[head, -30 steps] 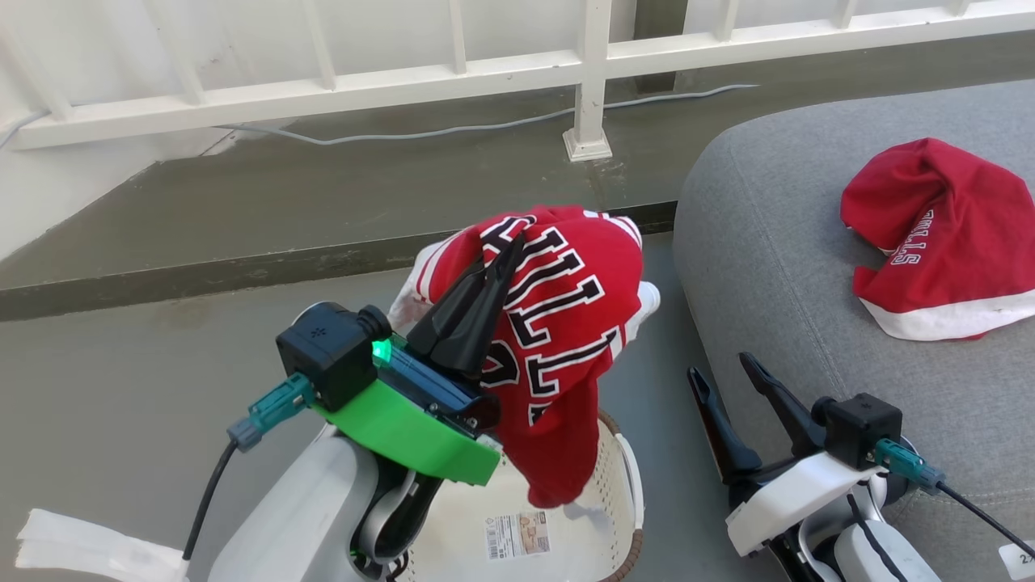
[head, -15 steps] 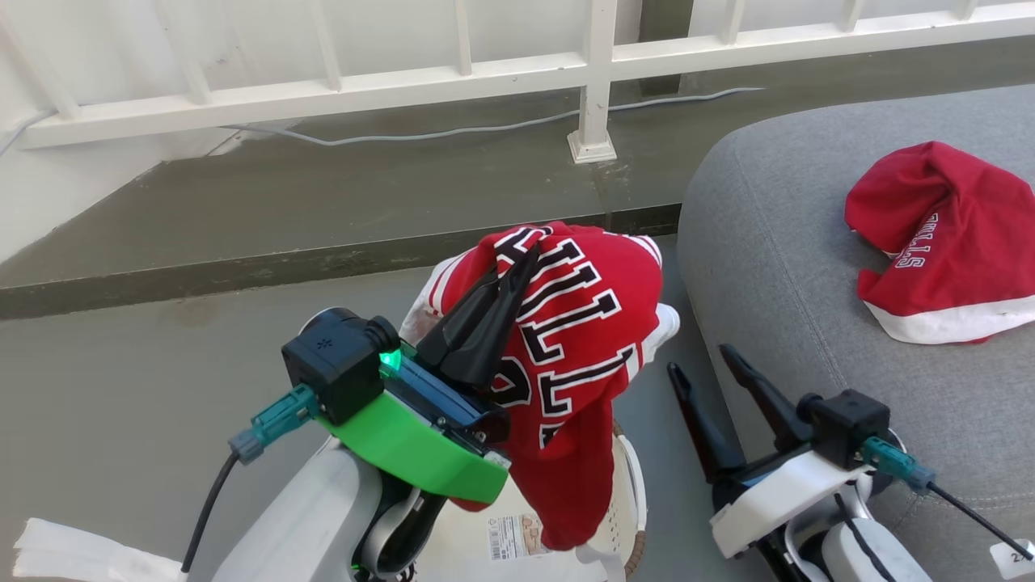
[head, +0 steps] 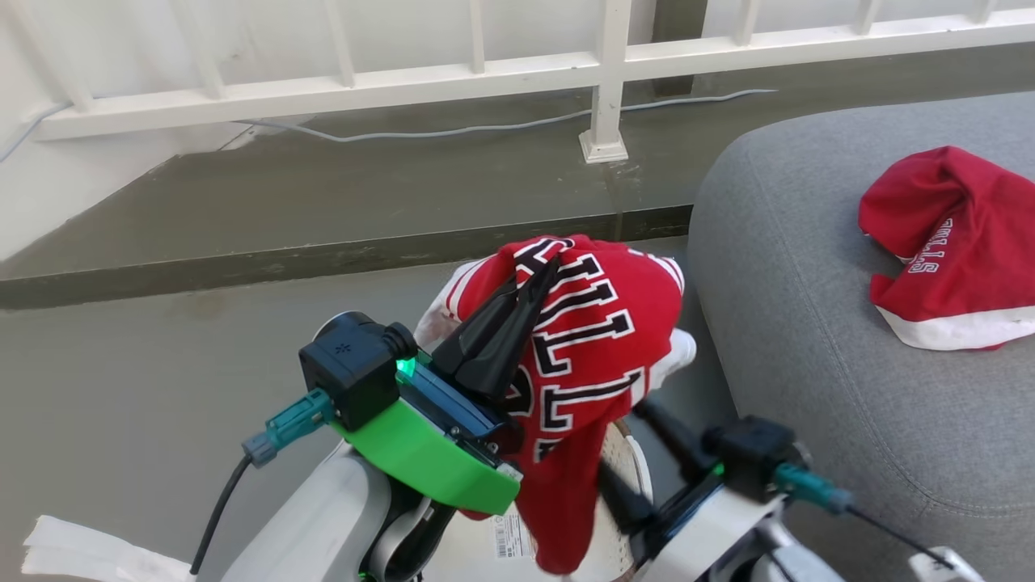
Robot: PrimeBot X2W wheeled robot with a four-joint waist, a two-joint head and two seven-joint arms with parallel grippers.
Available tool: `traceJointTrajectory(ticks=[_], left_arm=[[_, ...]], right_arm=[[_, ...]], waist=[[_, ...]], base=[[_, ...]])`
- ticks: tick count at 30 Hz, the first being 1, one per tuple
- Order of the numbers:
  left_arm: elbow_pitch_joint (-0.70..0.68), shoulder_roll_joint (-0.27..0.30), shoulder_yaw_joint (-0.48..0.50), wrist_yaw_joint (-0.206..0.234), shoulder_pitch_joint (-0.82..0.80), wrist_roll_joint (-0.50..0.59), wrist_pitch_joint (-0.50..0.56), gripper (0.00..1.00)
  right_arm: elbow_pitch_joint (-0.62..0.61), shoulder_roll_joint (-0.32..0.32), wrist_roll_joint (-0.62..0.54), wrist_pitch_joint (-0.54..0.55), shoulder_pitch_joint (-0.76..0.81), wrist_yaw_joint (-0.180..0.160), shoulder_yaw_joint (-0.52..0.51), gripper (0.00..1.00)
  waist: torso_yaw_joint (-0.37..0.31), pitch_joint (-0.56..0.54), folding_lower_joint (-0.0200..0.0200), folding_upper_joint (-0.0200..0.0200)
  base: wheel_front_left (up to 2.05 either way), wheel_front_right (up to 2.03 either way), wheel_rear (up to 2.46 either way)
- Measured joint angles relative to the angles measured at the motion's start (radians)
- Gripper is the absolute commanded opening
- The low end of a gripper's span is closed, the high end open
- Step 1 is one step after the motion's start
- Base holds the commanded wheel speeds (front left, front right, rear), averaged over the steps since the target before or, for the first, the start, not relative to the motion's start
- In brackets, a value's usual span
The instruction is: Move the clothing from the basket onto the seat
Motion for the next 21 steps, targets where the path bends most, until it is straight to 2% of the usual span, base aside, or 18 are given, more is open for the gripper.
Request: traceJointTrajectory(ticks=[5,14,19,20,21], left_arm=[[-0.003,0.000,-0.001,0.000,0.000,0.000,0.001,0.00],[-0.004,-0.002,-0.024,0.000,0.000,-0.001,0.013,0.00],[-0.004,-0.003,-0.026,0.000,0.000,-0.001,0.017,0.00],[-0.004,-0.003,-0.027,0.000,0.000,-0.002,0.017,0.00],[-0.005,-0.003,-0.028,0.000,0.000,-0.002,0.017,0.00]], right_arm=[[-0.009,0.004,0.020,0.034,0.000,0.009,0.114,1.00],[-0.050,0.003,0.081,0.051,-0.025,0.009,0.249,1.00],[-0.054,0.001,0.100,0.052,-0.047,0.009,0.267,1.00],[-0.053,0.001,0.103,0.052,-0.055,0.009,0.267,0.81],[-0.051,0.001,0.104,0.052,-0.065,0.009,0.266,0.81]], waist=[[0.011,0.002,0.0000,0.0000],[0.024,0.005,0.0001,0.0000],[0.030,0.007,0.0001,0.0000],[0.031,0.007,0.0001,0.0000],[0.031,0.007,0.0001,0.0000]], base=[[0.00,0.00,0.00],[0.00,0.00,0.00],[0.00,0.00,0.00],[0.00,0.00,0.00],[0.00,0.00,0.00]])
